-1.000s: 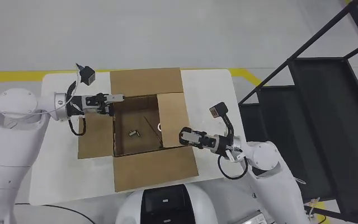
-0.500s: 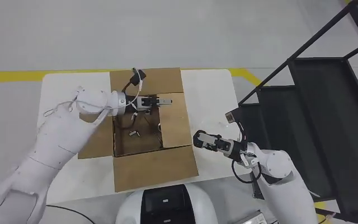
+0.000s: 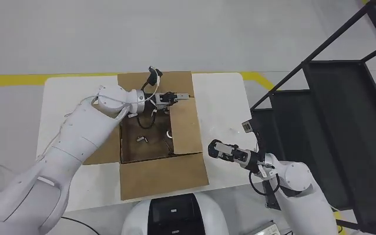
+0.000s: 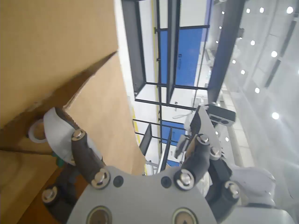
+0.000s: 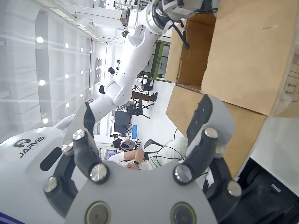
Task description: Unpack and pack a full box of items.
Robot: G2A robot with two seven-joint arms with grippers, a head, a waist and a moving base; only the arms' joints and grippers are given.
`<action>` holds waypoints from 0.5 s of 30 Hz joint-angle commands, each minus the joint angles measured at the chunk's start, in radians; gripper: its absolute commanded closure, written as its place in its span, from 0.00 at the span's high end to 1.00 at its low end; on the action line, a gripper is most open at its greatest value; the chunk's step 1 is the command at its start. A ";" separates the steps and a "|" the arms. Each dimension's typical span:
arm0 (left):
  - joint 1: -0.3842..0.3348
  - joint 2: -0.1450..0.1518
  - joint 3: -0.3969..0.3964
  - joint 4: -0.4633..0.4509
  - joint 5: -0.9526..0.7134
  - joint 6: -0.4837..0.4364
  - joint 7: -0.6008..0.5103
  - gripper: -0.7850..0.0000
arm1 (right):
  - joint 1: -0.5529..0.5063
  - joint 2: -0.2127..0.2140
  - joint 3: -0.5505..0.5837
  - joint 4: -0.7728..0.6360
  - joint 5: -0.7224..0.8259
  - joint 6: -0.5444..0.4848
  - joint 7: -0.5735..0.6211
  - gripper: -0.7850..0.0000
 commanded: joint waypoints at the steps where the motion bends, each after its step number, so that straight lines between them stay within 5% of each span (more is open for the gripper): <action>1: -0.003 0.000 -0.018 -0.022 -0.045 -0.020 -0.073 1.00 | -0.002 0.002 0.001 -0.006 0.004 0.000 0.006 1.00; 7: -0.014 -0.014 -0.020 -0.125 -0.054 -0.022 -0.127 1.00 | -0.012 0.008 0.013 -0.041 0.010 -0.002 0.009 1.00; 15: -0.056 -0.088 0.062 -0.098 -0.101 -0.024 -0.181 1.00 | -0.063 0.017 0.029 -0.073 0.037 -0.017 0.048 1.00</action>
